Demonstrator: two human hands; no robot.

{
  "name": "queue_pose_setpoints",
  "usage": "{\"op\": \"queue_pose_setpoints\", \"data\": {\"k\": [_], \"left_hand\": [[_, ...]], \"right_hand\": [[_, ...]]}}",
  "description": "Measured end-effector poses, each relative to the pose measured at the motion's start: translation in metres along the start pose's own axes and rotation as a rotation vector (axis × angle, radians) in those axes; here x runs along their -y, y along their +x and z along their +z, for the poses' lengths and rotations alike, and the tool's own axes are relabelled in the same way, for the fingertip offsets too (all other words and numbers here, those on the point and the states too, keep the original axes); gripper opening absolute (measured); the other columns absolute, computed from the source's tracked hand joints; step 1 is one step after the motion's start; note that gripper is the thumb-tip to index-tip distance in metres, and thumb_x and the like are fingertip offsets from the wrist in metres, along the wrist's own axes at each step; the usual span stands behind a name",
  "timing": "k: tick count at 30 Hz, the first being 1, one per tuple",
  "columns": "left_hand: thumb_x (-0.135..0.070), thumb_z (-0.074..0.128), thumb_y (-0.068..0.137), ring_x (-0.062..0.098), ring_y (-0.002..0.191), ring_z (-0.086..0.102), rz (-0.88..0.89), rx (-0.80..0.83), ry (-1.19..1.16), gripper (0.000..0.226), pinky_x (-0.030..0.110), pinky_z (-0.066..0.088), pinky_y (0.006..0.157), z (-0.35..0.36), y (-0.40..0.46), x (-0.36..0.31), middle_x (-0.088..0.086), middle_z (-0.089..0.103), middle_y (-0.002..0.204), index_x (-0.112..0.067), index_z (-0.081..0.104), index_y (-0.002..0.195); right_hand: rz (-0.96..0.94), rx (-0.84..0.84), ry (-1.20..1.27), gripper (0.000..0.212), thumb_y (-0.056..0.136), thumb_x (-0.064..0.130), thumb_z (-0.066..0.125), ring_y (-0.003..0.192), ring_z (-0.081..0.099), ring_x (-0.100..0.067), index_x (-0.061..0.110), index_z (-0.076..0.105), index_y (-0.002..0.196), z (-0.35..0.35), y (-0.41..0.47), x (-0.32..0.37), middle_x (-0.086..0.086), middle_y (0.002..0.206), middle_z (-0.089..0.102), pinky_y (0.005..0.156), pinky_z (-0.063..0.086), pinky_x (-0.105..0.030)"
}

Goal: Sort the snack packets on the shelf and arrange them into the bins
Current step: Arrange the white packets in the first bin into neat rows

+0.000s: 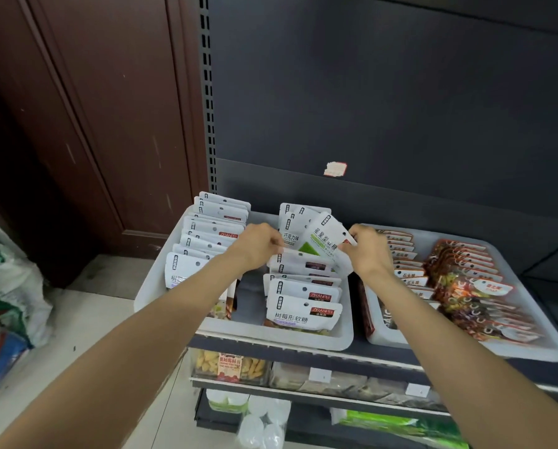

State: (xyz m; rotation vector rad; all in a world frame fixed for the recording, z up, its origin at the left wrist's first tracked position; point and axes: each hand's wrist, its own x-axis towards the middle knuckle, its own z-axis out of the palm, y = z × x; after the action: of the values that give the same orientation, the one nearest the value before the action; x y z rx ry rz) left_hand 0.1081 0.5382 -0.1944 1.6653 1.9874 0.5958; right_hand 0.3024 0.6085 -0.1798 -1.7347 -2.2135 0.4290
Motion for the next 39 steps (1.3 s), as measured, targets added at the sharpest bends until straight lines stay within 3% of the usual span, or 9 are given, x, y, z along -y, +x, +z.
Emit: {"op": "queue_pose_setpoints", "data": {"k": [7, 15, 19, 23, 28, 32, 35, 37, 39], "left_hand": [[-0.012, 0.05, 0.095, 0.032, 0.1, 0.061, -0.191, -0.259, 0.109, 0.023, 0.032, 0.048, 0.08, -0.02, 0.007, 0.005, 0.015, 0.068, 0.105, -0.01, 0.07, 0.106], [-0.012, 0.051, 0.096, 0.029, 0.098, 0.061, -0.171, -0.218, 0.035, 0.02, 0.025, 0.044, 0.077, -0.012, 0.021, -0.006, 0.015, 0.066, 0.107, -0.007, 0.067, 0.107], [-0.012, 0.061, 0.09, 0.025, 0.1, 0.058, -0.054, -0.173, -0.071, 0.023, 0.023, 0.042, 0.082, -0.005, 0.023, -0.011, 0.01, 0.062, 0.106, -0.009, 0.061, 0.113], [-0.021, 0.063, 0.089, 0.024, 0.121, 0.047, 0.047, 0.041, 0.025, 0.045, 0.029, 0.036, 0.1, 0.012, 0.015, -0.005, 0.007, 0.047, 0.134, -0.016, 0.048, 0.132], [-0.011, 0.06, 0.09, 0.026, 0.13, 0.042, 0.008, 0.026, 0.072, 0.051, 0.028, 0.031, 0.106, 0.019, 0.016, 0.002, 0.01, 0.031, 0.148, -0.018, 0.043, 0.138], [-0.006, 0.064, 0.087, 0.027, 0.13, 0.042, -0.031, 0.055, 0.127, 0.056, 0.03, 0.033, 0.107, 0.015, 0.02, 0.006, 0.011, 0.035, 0.145, -0.015, 0.043, 0.138], [-0.003, 0.066, 0.084, 0.024, 0.121, 0.051, -0.037, 0.096, 0.161, 0.048, 0.031, 0.04, 0.103, 0.015, 0.018, 0.01, 0.01, 0.053, 0.133, -0.01, 0.053, 0.13], [-0.001, 0.063, 0.086, 0.024, 0.114, 0.056, -0.052, 0.081, 0.174, 0.041, 0.031, 0.045, 0.098, 0.016, 0.017, 0.011, 0.01, 0.059, 0.126, -0.01, 0.056, 0.125], [-0.001, 0.059, 0.088, 0.025, 0.108, 0.06, -0.055, 0.076, 0.229, 0.031, 0.032, 0.049, 0.094, 0.014, 0.016, 0.009, 0.01, 0.062, 0.12, -0.011, 0.062, 0.117]], "right_hand": [[-0.045, 0.066, 0.036, 0.006, 0.088, 0.009, 0.062, 0.093, 0.063, -0.024, 0.011, 0.059, 0.092, -0.011, 0.001, -0.008, -0.009, 0.113, 0.067, 0.061, 0.045, -0.026], [0.015, 0.266, 0.179, 0.024, 0.085, 0.001, 0.062, 0.082, 0.063, -0.022, 0.016, 0.048, 0.096, -0.021, -0.002, 0.0, -0.012, 0.113, 0.063, 0.042, 0.045, -0.021], [0.153, 0.175, 0.359, 0.025, 0.089, -0.002, 0.056, 0.102, 0.064, -0.033, 0.013, 0.04, 0.102, -0.027, 0.003, 0.01, -0.014, 0.12, 0.057, 0.051, 0.056, -0.033], [0.139, 0.165, 0.467, 0.058, 0.086, -0.007, 0.057, 0.106, 0.062, -0.033, 0.025, 0.037, 0.13, -0.026, 0.006, 0.013, -0.011, 0.124, 0.055, 0.054, 0.059, -0.037], [0.123, 0.187, 0.491, 0.008, 0.09, 0.004, 0.057, 0.098, 0.062, -0.026, 0.009, 0.063, 0.091, -0.018, 0.005, 0.015, -0.012, 0.113, 0.059, 0.062, 0.059, -0.034], [0.212, 0.258, 0.608, 0.022, 0.092, 0.0, 0.047, 0.089, 0.066, -0.029, -0.005, 0.065, 0.101, -0.02, 0.012, 0.013, -0.021, 0.108, 0.063, 0.053, 0.057, -0.024], [0.055, 0.332, 0.407, 0.031, 0.092, -0.007, 0.043, 0.098, 0.065, -0.027, 0.004, 0.066, 0.11, -0.018, 0.017, 0.005, -0.015, 0.116, 0.065, 0.075, 0.059, -0.032], [-0.1, 0.35, 0.182, 0.03, 0.088, -0.003, 0.057, 0.108, 0.061, -0.024, 0.01, 0.067, 0.114, -0.016, 0.018, 0.001, -0.007, 0.12, 0.064, 0.092, 0.053, -0.038], [-0.168, 0.313, 0.017, 0.022, 0.084, 0.011, 0.069, 0.107, 0.058, -0.022, 0.018, 0.07, 0.105, -0.019, 0.016, 0.002, -0.003, 0.114, 0.062, 0.093, 0.051, -0.04]]}}
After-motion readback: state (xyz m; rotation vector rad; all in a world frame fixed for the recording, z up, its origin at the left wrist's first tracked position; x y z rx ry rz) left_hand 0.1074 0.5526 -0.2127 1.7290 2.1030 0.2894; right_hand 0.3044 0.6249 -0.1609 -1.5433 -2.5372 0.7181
